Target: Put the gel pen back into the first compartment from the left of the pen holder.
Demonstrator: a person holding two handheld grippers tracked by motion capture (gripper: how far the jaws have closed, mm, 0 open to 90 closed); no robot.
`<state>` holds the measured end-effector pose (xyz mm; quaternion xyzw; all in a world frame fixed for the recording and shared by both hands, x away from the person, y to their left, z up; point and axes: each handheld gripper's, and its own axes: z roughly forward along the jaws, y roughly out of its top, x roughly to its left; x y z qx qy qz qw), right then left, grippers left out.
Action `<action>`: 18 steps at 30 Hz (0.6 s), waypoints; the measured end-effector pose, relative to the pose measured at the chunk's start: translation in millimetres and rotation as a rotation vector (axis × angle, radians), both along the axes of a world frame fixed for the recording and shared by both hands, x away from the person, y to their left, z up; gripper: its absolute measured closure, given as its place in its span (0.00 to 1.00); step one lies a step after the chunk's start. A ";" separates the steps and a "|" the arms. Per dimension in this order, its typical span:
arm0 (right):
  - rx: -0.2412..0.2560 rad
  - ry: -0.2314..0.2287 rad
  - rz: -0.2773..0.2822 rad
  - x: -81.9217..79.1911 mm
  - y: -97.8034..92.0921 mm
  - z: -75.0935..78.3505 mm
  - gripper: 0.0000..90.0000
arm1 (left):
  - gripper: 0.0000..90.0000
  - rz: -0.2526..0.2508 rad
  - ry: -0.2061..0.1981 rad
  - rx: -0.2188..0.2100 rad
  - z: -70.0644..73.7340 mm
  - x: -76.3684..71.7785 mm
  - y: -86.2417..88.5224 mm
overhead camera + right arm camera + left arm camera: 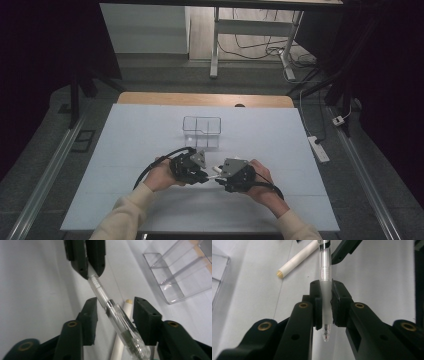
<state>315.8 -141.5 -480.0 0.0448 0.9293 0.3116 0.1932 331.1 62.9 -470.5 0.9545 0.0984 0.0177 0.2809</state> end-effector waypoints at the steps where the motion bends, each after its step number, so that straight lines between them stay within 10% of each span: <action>1: -0.017 -0.010 0.004 -0.8 0.5 0.0 0.65 | 0.89 -0.003 0.002 0.000 0.2 0.1 0.2; 18: -0.026 0.059 0.100 0.7 -2.0 -3.5 0.84 | 0.80 0.034 -0.043 -0.100 3.3 1.3 12.7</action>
